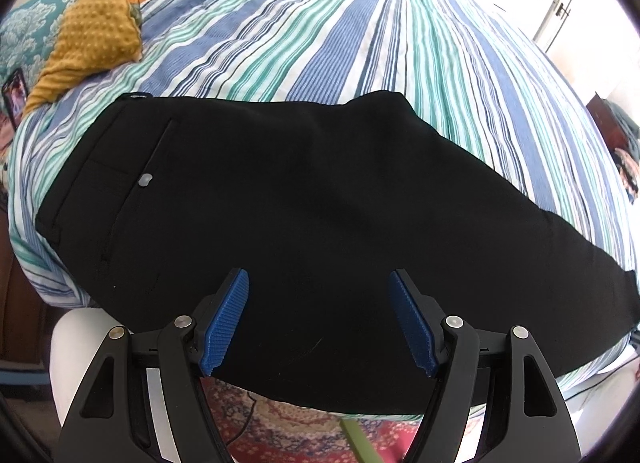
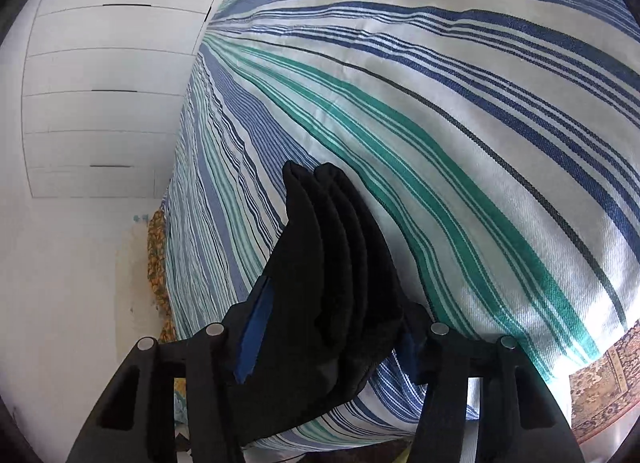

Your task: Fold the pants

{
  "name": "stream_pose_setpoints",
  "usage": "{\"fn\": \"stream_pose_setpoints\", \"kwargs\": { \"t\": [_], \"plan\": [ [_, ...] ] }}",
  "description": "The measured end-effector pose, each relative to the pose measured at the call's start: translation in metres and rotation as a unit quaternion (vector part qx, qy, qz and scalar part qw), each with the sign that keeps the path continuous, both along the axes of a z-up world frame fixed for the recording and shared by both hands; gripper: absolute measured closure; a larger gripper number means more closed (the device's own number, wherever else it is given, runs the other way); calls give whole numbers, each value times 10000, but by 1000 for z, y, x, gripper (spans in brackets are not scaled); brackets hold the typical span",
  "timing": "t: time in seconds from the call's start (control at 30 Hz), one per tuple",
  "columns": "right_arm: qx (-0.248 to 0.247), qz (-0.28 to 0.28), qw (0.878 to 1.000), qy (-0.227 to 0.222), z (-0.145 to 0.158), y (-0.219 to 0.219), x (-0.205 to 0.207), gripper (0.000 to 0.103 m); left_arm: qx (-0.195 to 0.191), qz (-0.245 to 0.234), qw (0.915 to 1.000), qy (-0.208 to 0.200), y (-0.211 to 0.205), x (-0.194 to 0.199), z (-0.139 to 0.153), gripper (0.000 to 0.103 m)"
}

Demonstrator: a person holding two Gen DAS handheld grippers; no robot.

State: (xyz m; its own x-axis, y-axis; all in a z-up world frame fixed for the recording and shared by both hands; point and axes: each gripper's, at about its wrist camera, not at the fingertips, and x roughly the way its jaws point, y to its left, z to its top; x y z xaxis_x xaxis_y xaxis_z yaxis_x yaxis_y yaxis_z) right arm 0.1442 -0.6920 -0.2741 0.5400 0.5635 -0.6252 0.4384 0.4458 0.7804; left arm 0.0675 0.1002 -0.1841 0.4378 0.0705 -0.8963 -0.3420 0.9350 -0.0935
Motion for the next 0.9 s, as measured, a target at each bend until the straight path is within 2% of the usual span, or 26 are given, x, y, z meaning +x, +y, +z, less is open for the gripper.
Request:
{"fn": "stream_pose_setpoints", "kwargs": {
  "t": [0.1,0.13,0.17,0.2,0.3,0.4,0.53,0.7,0.83,0.9],
  "plan": [
    [-22,182,9995,269,-9,1,9,47,7,-54,10000,2,-5,0,0,28],
    [-62,219,9993,308,-12,1,12,51,5,-74,10000,-3,-6,0,0,28],
    [-204,258,9990,317,-10,2,14,72,3,-95,10000,-14,-8,0,1,28],
    [-400,317,9982,308,-8,4,15,79,6,-118,9999,-32,-9,0,2,28],
    [-514,460,9976,106,2,12,15,82,37,-174,9998,-58,-11,-2,3,28],
    [68,438,9981,-418,17,27,7,83,15,-181,9998,-44,-9,-4,2,28],
    [891,434,9884,-1154,49,63,-1,83,-113,-133,9998,-112,-7,-6,2,28],
    [1780,685,9666,-1715,80,146,7,83,-474,-39,9985,-276,-3,-13,6,28],
    [2281,1094,9511,-1772,83,248,21,83,-687,36,9968,-416,4,-21,12,28],
    [2334,1361,9471,-1730,77,306,27,83,-786,112,9957,-480,11,-26,15,28]
  ]
}}
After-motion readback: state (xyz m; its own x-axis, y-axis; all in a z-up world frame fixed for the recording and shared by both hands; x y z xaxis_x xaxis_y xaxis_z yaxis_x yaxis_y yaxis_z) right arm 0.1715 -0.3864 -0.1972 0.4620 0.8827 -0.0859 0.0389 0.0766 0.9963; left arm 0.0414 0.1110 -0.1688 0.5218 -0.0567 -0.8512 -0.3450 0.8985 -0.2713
